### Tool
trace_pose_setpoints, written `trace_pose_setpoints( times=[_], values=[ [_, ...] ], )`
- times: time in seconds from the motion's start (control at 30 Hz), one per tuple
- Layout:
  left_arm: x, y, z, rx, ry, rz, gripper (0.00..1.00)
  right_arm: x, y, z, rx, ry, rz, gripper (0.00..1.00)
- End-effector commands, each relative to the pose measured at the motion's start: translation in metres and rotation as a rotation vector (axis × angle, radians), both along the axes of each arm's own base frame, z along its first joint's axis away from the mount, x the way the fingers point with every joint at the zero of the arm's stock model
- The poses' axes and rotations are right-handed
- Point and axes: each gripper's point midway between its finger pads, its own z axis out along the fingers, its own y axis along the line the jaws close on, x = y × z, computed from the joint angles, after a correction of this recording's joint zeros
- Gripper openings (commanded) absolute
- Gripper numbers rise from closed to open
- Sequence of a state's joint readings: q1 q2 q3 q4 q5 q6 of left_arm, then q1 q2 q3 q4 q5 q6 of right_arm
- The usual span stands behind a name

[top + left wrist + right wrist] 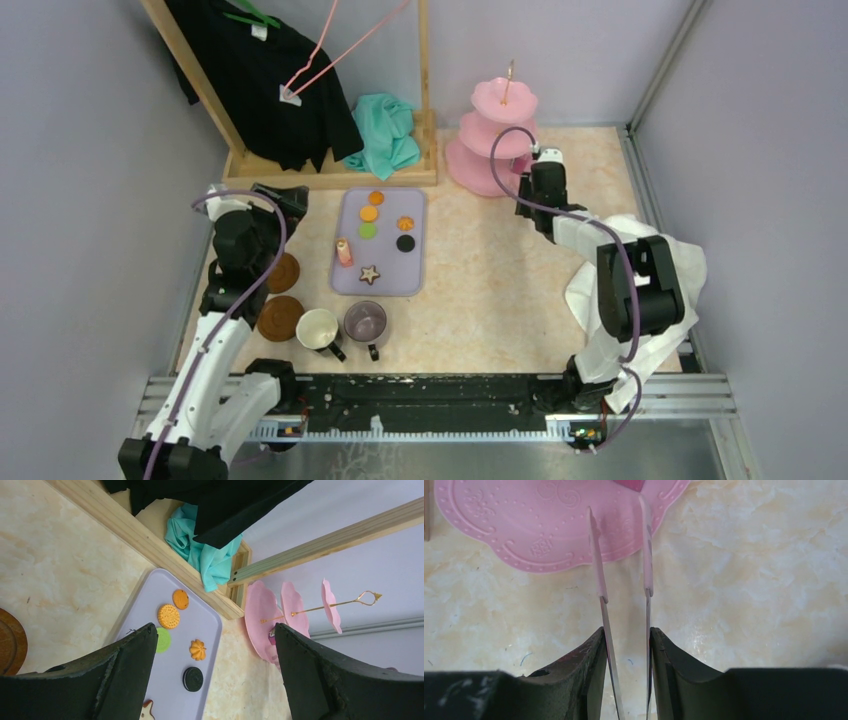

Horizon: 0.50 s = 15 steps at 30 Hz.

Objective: Serve the afternoon tea
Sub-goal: Place the desert on the desert table.

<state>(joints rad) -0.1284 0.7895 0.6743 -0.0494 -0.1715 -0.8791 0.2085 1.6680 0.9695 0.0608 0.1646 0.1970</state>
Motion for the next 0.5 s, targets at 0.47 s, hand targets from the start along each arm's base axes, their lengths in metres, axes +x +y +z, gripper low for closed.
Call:
trace_pose_setpoints(
  times=[0.47],
  values=[
    [-0.009,0.0,0.008,0.002,-0.019,-0.003,0.92,0.001,0.014,0.057,0.009,-0.186,0.024,0.32]
  ],
)
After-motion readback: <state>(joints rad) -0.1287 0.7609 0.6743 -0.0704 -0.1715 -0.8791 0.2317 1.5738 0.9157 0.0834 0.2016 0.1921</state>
